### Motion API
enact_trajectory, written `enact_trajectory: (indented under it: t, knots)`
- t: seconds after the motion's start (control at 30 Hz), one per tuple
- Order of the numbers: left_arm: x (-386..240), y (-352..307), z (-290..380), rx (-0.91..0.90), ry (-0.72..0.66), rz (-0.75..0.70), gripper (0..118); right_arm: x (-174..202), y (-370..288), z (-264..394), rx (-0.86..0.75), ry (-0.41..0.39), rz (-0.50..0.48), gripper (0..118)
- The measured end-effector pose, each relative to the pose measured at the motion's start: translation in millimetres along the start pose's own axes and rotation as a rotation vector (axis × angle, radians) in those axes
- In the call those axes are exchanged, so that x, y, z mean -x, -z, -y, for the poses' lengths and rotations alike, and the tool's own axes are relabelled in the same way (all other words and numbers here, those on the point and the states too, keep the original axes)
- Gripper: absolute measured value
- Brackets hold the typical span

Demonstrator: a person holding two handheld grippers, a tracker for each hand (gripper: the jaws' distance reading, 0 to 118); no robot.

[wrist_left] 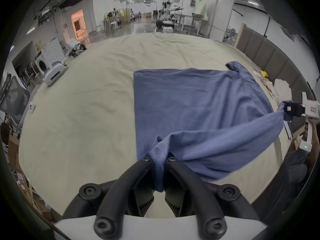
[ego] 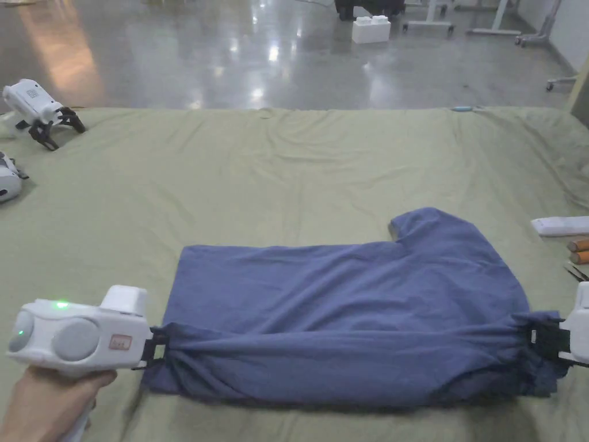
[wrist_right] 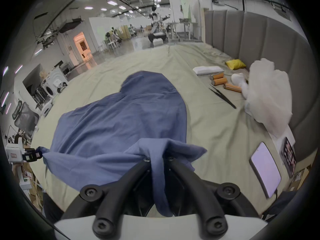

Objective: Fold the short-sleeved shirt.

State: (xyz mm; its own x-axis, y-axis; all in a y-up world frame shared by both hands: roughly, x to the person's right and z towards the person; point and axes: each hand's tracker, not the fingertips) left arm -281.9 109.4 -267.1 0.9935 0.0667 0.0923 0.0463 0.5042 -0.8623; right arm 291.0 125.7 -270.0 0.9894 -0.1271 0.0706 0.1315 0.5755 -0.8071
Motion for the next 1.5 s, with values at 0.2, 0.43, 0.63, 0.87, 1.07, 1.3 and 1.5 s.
enact_trajectory:
  t: [0.2,0.43,0.63,0.87,1.07,1.3,1.5]
  knots:
    - [12.8,54.7,-55.0,0.037,-0.054,0.01,6,8.2,73.0,-37.5,0.101,0.03,0.032,2]
    - [25.5,94.0,-78.5,0.068,-0.092,0.03,9,7.0,102.7,-36.6,0.114,0.002,0.038,6]
    - [28.4,50.8,-57.5,-0.123,-0.121,0.016,79,4.0,73.6,-28.5,0.032,-0.007,-0.003,79]
    - [-12.8,-139.2,29.5,-0.739,-0.128,0.022,79,36.0,-68.9,30.5,-0.408,-0.059,-0.099,79]
    - [-78.0,-240.7,116.3,-1.021,0.006,-0.168,62,79.5,-174.9,111.6,-0.693,-0.178,-0.082,62]
    - [-114.5,-289.0,165.9,-1.068,0.101,-0.22,0,111.4,-227.3,171.2,-0.795,-0.258,-0.081,0]
    - [-117.0,-273.6,165.3,-0.927,0.097,-0.156,0,115.0,-225.3,176.4,-0.8,-0.27,-0.074,0]
